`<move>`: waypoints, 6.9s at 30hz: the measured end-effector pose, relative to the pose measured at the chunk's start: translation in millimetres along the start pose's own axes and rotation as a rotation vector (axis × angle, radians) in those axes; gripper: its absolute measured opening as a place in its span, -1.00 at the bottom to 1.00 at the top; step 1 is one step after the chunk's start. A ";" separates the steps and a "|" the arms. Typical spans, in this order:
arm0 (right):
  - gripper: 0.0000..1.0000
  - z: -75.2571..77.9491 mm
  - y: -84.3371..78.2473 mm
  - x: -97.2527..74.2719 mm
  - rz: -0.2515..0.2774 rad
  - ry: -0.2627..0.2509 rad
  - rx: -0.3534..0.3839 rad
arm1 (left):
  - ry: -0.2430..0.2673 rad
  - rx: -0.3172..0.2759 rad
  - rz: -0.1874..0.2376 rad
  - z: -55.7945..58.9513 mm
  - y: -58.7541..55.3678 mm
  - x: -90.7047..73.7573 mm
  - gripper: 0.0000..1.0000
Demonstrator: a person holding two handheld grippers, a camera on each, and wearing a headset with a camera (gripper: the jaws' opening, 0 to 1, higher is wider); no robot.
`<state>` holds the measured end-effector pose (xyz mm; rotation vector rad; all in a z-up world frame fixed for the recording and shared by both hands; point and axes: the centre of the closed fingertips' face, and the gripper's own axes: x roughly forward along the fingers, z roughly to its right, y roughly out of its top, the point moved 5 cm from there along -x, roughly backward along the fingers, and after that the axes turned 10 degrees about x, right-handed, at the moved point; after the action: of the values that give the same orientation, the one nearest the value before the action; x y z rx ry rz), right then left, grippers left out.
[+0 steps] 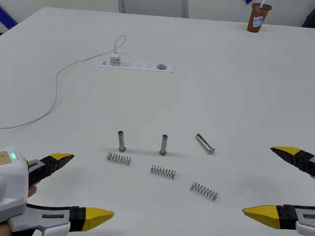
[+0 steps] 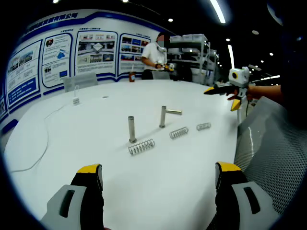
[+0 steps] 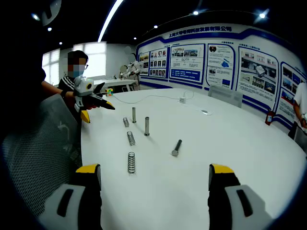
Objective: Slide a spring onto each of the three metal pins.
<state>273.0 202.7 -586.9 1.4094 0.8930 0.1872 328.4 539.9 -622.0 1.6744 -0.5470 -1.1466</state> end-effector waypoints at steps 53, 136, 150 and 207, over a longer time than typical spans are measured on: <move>0.33 25.2 36.5 39.4 -0.109 -0.040 -0.001 | 0.005 -0.026 0.017 2.4 3.1 -2.5 0.89; -0.82 63.0 25.3 165.3 -0.558 -0.265 0.179 | -0.024 -0.046 0.009 3.9 -6.2 2.2 0.78; -0.83 65.4 27.8 158.8 -0.501 -0.278 0.212 | -0.016 -0.029 0.029 1.6 4.2 1.6 0.77; -0.82 29.6 34.9 96.3 -0.370 -0.256 0.201 | -0.033 0.019 0.036 5.8 19.7 3.6 0.76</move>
<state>369.9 245.5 -599.1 1.3860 0.9584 -0.3639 328.1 526.4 -606.2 1.6583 -0.6082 -1.1481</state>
